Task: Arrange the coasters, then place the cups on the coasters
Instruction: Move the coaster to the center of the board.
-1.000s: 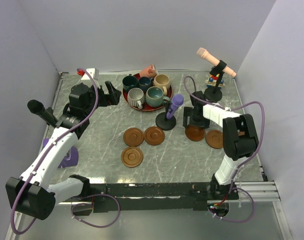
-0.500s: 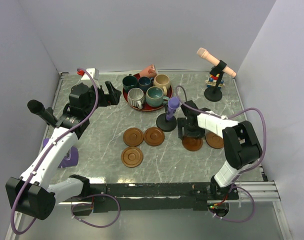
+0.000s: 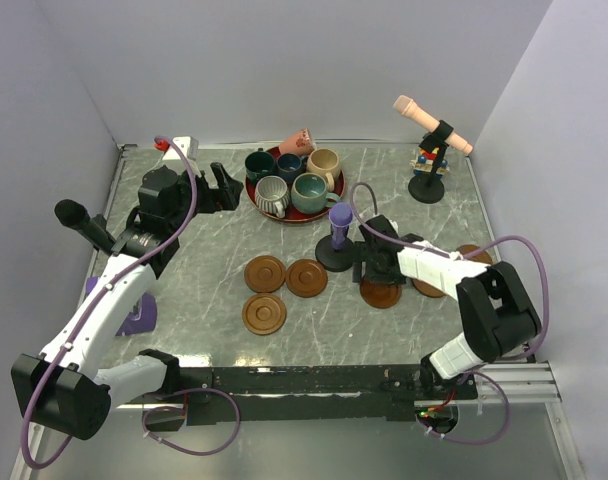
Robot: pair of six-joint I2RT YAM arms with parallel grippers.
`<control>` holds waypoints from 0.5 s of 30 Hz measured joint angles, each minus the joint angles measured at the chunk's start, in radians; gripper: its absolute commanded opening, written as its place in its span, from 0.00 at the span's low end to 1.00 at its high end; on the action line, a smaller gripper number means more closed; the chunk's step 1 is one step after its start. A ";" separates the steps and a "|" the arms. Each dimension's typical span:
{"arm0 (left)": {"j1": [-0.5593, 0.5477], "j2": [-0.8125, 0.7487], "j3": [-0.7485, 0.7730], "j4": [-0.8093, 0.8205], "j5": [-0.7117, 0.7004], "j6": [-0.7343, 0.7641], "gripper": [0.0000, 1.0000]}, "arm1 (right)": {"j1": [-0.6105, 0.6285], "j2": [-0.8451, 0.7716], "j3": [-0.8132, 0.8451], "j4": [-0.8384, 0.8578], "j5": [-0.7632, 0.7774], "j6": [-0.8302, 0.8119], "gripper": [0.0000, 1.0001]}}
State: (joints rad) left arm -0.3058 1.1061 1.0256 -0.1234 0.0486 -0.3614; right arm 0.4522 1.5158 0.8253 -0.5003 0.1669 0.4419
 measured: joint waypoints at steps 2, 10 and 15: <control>0.000 0.000 0.000 0.000 0.000 0.000 0.97 | 0.000 -0.026 -0.025 0.023 0.000 0.022 0.93; -0.001 0.000 0.000 0.000 0.000 0.000 0.97 | 0.004 -0.225 -0.181 0.070 -0.037 0.121 0.88; -0.003 0.000 0.000 0.000 0.000 0.000 0.96 | 0.017 -0.441 -0.293 0.087 -0.056 0.142 0.79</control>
State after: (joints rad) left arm -0.3084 1.1061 1.0256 -0.1230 0.0483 -0.3618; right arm 0.4694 1.0752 0.5323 -0.4129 0.1104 0.5838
